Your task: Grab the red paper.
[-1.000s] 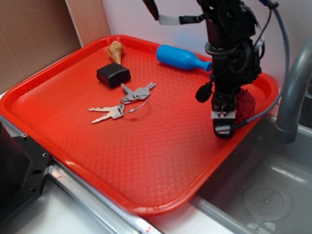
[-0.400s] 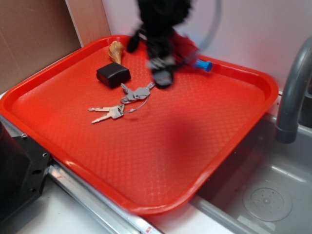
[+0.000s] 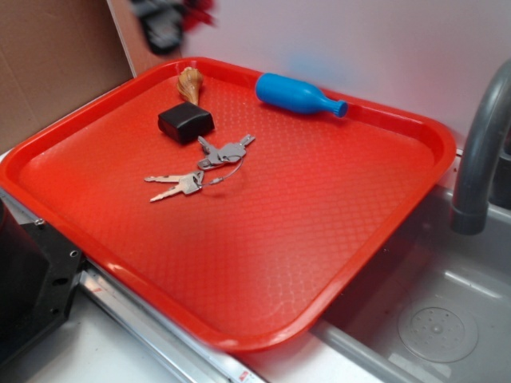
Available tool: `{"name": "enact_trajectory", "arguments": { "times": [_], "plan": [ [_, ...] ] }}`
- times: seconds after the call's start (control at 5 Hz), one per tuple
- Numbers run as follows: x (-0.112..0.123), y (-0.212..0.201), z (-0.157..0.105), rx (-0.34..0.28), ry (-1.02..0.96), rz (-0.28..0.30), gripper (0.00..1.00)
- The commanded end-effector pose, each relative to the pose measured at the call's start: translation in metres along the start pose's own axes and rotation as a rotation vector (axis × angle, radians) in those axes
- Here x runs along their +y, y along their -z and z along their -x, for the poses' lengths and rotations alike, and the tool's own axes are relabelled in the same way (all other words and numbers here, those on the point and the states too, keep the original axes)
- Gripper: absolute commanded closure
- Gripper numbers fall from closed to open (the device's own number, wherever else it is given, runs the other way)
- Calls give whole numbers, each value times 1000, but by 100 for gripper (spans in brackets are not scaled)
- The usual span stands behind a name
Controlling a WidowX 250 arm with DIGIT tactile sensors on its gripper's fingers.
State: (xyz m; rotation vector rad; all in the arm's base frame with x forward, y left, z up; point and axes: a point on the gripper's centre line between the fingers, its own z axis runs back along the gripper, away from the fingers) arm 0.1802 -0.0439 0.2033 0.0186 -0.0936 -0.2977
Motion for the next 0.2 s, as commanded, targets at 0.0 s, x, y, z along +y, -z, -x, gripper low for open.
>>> {"name": "enact_trajectory", "arguments": {
  "times": [0.0],
  "plan": [
    [5, -36, 33, -8, -402, 73, 100]
  ]
}}
